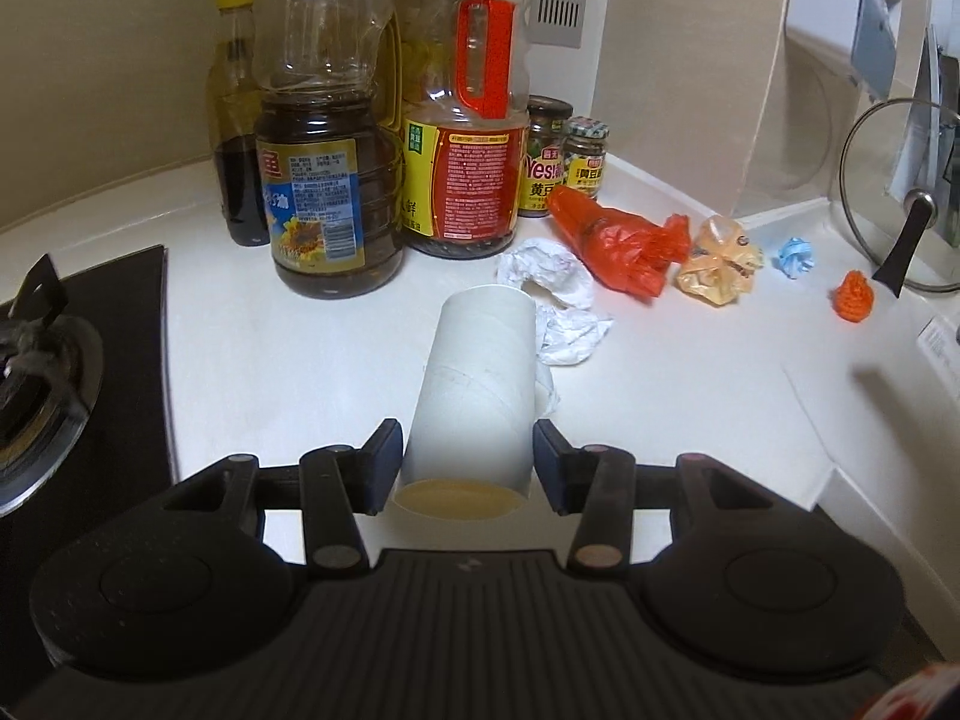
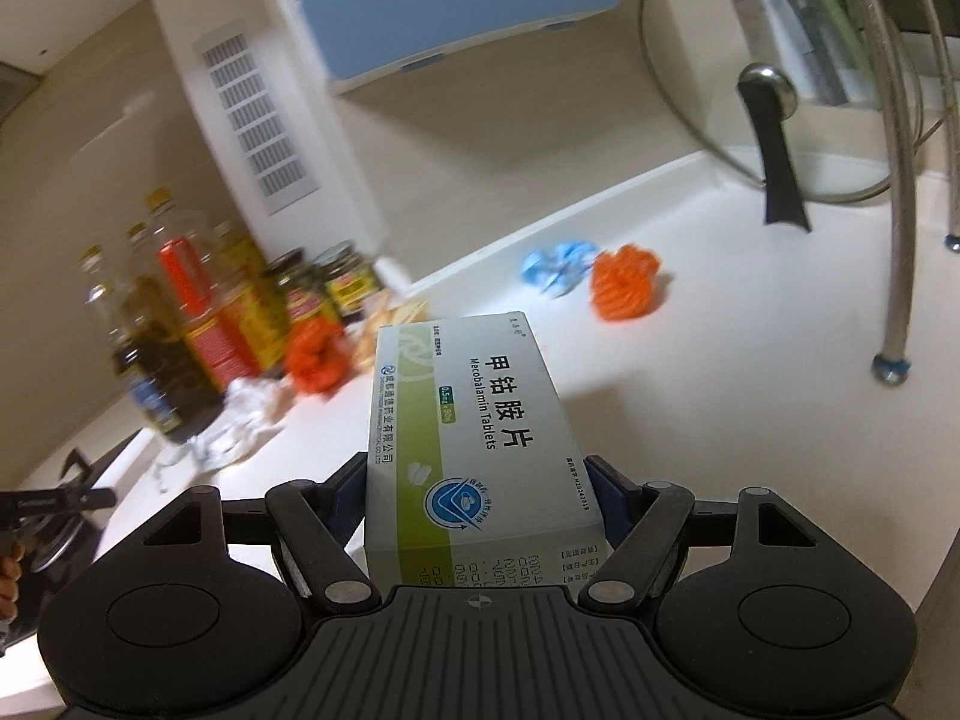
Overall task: Collect trash
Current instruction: 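Grasp the white cardboard tube with the left gripper while the right lifts the box, then carry the cardboard tube and medicine box down over the trash bin, then open the left gripper to drop the cardboard tube into the bin, then open the right gripper to drop the white-and-green medicine box into the bin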
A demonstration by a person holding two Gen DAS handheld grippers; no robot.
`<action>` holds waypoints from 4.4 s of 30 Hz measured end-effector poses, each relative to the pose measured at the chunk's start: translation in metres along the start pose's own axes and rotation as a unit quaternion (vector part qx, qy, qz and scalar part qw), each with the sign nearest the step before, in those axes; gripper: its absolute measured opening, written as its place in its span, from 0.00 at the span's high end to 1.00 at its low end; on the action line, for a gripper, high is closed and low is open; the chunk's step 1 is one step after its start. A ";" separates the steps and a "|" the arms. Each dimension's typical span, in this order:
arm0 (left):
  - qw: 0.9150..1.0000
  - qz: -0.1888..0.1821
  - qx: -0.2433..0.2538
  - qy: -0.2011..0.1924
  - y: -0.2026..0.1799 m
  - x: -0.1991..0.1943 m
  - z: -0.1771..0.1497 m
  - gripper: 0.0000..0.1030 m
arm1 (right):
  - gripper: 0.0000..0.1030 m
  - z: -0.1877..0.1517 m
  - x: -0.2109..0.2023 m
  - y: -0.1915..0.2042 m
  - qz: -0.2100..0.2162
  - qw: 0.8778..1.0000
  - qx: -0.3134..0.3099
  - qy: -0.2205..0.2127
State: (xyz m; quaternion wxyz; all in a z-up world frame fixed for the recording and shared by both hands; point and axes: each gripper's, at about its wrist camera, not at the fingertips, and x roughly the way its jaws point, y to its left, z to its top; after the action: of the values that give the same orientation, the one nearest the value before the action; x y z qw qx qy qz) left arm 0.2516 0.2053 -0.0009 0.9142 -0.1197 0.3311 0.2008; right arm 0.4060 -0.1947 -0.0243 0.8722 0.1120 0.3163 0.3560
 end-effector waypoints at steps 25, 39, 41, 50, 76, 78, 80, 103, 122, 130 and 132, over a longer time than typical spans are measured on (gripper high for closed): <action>0.999 -0.028 -0.005 -0.013 -0.054 -0.103 -0.070 0.58 | 0.28 -0.066 -0.064 0.050 0.089 0.994 -0.025 0.057; 0.994 -0.106 0.007 0.026 -0.076 -0.108 -0.108 0.58 | 0.28 -0.106 -0.069 0.067 0.054 0.993 0.001 0.104; 0.992 -0.116 0.016 0.040 -0.081 -0.099 -0.115 0.58 | 0.28 -0.114 -0.065 0.069 0.043 0.992 0.011 0.117; 0.985 -0.132 0.012 0.112 -0.091 -0.056 -0.145 0.58 | 0.28 -0.150 -0.037 0.065 -0.004 0.984 0.058 0.171; 0.968 -0.087 -0.010 0.237 -0.114 0.062 -0.224 0.57 | 0.28 -0.209 0.007 0.035 -0.100 0.968 0.104 0.208; 0.968 -0.082 -0.011 0.238 -0.114 0.069 -0.227 0.57 | 0.28 -0.210 0.011 0.035 -0.103 0.967 0.104 0.206; 0.967 -0.076 -0.012 0.241 -0.113 0.075 -0.229 0.57 | 0.28 -0.212 0.012 0.035 -0.107 0.967 0.106 0.205; 0.968 -0.087 -0.012 0.236 -0.102 0.090 -0.236 0.47 | 0.28 -0.214 0.025 0.036 -0.113 0.966 0.102 0.209; 0.972 -0.072 -0.017 0.222 -0.083 0.078 -0.230 0.47 | 0.28 -0.223 0.063 0.041 -0.096 0.969 0.071 0.215; 0.973 -0.061 -0.018 0.222 -0.079 0.072 -0.232 0.47 | 0.19 -0.224 0.080 0.045 -0.093 0.973 0.044 0.207; 0.973 -0.060 -0.020 0.223 -0.077 0.070 -0.233 0.47 | 0.19 -0.224 0.078 0.046 -0.092 0.972 0.038 0.213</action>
State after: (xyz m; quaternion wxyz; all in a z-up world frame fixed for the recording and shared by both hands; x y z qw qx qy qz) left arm 0.2054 0.0746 -0.2148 0.8252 -0.1990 0.5148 0.1201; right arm 0.2816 -0.1142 -0.2156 0.8088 0.0370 0.5173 0.2772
